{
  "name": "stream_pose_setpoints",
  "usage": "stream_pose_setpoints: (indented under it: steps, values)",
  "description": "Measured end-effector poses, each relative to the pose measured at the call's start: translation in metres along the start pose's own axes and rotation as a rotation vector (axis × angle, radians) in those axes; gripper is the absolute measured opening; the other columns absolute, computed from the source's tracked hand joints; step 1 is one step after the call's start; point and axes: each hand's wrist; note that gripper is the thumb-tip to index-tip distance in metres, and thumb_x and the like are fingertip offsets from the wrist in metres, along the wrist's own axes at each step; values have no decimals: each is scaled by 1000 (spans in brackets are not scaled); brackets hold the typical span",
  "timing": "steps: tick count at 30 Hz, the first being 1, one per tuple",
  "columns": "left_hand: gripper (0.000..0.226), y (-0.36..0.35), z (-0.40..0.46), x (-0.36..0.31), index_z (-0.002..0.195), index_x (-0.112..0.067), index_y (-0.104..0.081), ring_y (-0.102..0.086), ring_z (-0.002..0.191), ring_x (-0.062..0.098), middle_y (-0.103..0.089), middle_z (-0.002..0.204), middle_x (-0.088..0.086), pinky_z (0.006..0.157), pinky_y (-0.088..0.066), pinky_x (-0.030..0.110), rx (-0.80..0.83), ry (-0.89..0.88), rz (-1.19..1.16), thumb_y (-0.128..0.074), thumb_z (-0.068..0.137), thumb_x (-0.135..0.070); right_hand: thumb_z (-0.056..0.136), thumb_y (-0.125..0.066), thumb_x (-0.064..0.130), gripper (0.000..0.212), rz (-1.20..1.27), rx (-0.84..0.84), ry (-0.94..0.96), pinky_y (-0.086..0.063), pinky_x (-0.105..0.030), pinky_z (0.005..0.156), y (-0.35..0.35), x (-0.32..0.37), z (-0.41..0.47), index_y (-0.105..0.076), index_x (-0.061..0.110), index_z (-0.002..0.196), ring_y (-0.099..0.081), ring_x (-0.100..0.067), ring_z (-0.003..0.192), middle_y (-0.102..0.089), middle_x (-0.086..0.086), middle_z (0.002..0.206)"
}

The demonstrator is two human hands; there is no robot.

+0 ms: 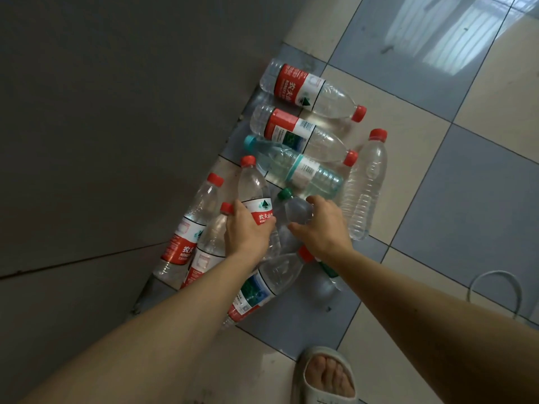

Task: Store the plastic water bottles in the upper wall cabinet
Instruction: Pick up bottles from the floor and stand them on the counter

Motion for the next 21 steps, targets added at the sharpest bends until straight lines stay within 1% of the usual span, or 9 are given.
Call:
stream_pose_setpoints:
  steps: [3,6,9,11,13,16,17,19,21]
  values:
    - [63,10,-6,-5,133,-18,-47,-64,112,28,-62,124,8,96,-56,50,41,-36,-72,-83,82,-26,79,-83,34,69,55,-28,-1,-45,-35,98,11,-1,-8,-53,18,138,-52,-23,122,-57,-6,133]
    - [76,23,-17,-13,137,-21,-46,-64,110,24,-59,124,6,93,-57,46,52,-163,-111,-88,74,-17,77,-86,35,75,157,-80,11,-43,-29,90,33,-1,-22,-51,23,142,-51,-13,115,-57,-1,136]
    - [73,37,-28,-24,131,-19,-50,-63,109,25,-58,122,7,92,-57,50,50,-240,-113,-89,70,-16,77,-87,33,74,247,-113,13,-50,-36,95,61,1,-38,-51,26,141,-54,-16,120,-57,2,134]
    - [70,44,-33,-30,126,-22,-51,-63,108,24,-61,119,3,90,-57,50,37,-278,-106,-90,68,-18,76,-87,30,69,302,-139,40,-54,-40,97,77,5,-49,-54,25,137,-57,-16,117,-58,5,129]
    - [68,48,-36,-35,122,-26,-53,-65,104,21,-64,115,-3,89,-57,49,11,-303,-101,-91,66,-22,75,-89,27,64,351,-185,87,-55,-31,91,88,9,-59,-57,27,130,-59,-10,108,-58,8,123]
    - [64,46,-36,-36,117,-27,-54,-65,101,20,-65,110,-4,86,-57,48,-17,-327,-80,-91,64,-28,71,-91,27,57,337,-258,146,-50,-20,81,93,13,-67,-56,31,116,-57,-4,97,-57,10,112]
    - [64,43,-35,-35,116,-28,-53,-65,101,20,-65,110,-4,86,-57,48,-27,-329,-74,-91,64,-30,71,-91,27,55,329,-271,165,-50,-21,80,93,14,-68,-55,31,113,-57,-6,96,-56,9,110]
    - [64,37,-32,-31,118,-28,-53,-64,103,21,-65,112,-4,86,-56,46,-49,-328,-83,-91,66,-32,72,-91,25,53,333,-274,195,-55,-29,83,88,18,-66,-55,28,111,-57,-10,98,-56,7,111]
    - [64,30,-27,-28,118,-28,-53,-64,104,19,-64,113,-5,82,-53,39,-76,-329,-98,-91,67,-30,74,-90,24,53,341,-269,223,-56,-35,87,82,21,-62,-57,25,114,-57,-12,101,-56,6,114]
Point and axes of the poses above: each hand's wrist, its own z-axis towards the middle knuckle, its own y-axis out of the back of the hand, x = y × z
